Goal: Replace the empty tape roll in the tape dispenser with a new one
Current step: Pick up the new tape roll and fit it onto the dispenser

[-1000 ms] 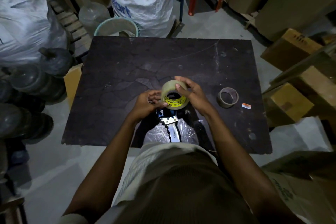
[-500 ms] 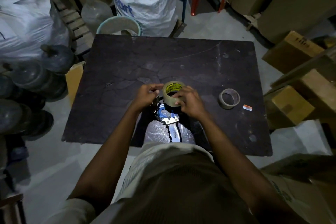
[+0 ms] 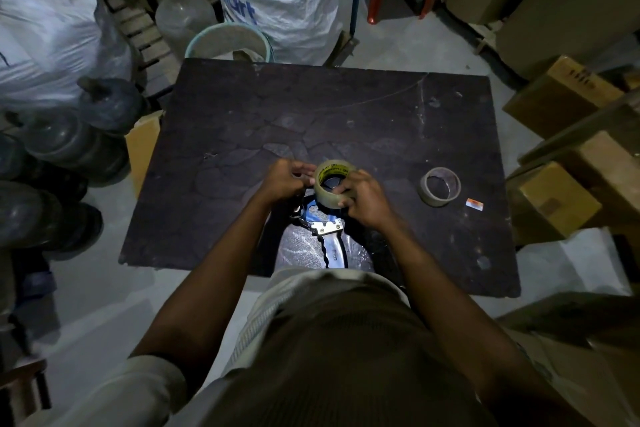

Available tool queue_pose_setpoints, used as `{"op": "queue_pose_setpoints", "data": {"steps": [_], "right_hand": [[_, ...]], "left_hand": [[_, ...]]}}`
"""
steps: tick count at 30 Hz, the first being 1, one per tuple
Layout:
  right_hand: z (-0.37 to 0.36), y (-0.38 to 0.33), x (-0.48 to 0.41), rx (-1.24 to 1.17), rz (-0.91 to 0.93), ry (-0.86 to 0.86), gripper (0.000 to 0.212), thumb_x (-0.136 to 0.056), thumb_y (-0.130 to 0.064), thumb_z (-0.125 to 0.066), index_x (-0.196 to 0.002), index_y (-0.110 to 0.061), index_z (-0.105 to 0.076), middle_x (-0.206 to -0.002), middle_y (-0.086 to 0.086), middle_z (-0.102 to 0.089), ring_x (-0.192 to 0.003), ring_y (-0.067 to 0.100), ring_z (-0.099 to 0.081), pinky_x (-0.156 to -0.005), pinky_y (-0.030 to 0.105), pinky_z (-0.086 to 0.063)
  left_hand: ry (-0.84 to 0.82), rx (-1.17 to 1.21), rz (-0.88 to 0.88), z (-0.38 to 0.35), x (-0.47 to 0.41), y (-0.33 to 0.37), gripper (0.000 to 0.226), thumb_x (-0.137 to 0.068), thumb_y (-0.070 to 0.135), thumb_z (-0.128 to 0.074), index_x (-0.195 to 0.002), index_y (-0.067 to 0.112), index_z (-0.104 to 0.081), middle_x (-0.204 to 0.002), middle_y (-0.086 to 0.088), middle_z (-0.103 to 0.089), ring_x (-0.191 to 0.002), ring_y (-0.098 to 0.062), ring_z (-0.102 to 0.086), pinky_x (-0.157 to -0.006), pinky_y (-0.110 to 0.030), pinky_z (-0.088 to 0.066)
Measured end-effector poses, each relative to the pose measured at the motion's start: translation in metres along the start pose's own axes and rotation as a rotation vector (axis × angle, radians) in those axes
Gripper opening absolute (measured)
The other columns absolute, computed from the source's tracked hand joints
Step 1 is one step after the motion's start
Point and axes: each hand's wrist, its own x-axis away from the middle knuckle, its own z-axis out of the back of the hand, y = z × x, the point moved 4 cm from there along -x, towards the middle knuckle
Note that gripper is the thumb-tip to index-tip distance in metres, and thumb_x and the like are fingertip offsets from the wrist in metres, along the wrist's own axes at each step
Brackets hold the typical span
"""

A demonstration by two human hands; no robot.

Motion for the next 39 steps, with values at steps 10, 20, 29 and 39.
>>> {"op": "queue_pose_setpoints", "data": {"steps": [10, 20, 29, 39], "right_hand": [[-0.004, 0.005, -0.001, 0.011, 0.013, -0.002, 0.03, -0.076, -0.002, -0.08, -0.102, -0.016, -0.077, -0.111, 0.003, -0.069, -0.109, 0.02, -0.055, -0.086, 0.025, -0.04], [-0.002, 0.011, 0.003, -0.077, -0.001, 0.106, 0.029, -0.078, 0.002, -0.072, -0.103, -0.014, -0.067, -0.107, 0.0, -0.06, -0.106, 0.024, -0.052, -0.08, 0.028, -0.036], [0.03, -0.007, -0.011, -0.669, -0.073, 0.077, 0.015, -0.089, -0.017, -0.063, -0.1, -0.027, -0.065, -0.101, -0.004, -0.063, -0.091, 0.011, -0.06, -0.079, 0.026, -0.049], [0.03, 0.018, -0.004, -1.136, -0.361, 0.046, 0.035, -0.1, -0.037, -0.058, -0.13, -0.021, -0.065, -0.113, 0.008, -0.071, -0.094, 0.017, -0.066, -0.082, 0.036, -0.054]], "left_hand": [[-0.016, -0.016, -0.032, 0.001, 0.001, -0.002, 0.036, -0.082, 0.01, -0.08, -0.117, 0.008, -0.074, -0.109, -0.009, -0.076, -0.094, -0.013, -0.069, -0.088, -0.026, -0.053], [-0.04, -0.028, -0.065, -0.002, 0.007, -0.003, 0.048, -0.084, -0.007, -0.063, -0.128, 0.011, -0.068, -0.112, -0.001, -0.071, -0.096, -0.016, -0.062, -0.084, -0.03, -0.053], [-0.028, 0.139, -0.28, -0.006, 0.022, 0.011, 0.094, -0.077, -0.011, -0.072, -0.153, 0.031, -0.035, -0.15, -0.002, -0.048, -0.125, -0.001, -0.054, -0.102, -0.014, -0.045], [-0.183, 0.402, -0.039, -0.005, 0.029, 0.018, 0.054, -0.084, -0.001, -0.075, -0.135, 0.0, -0.056, -0.104, -0.014, -0.071, -0.089, -0.013, -0.071, -0.078, -0.02, -0.057]]}}
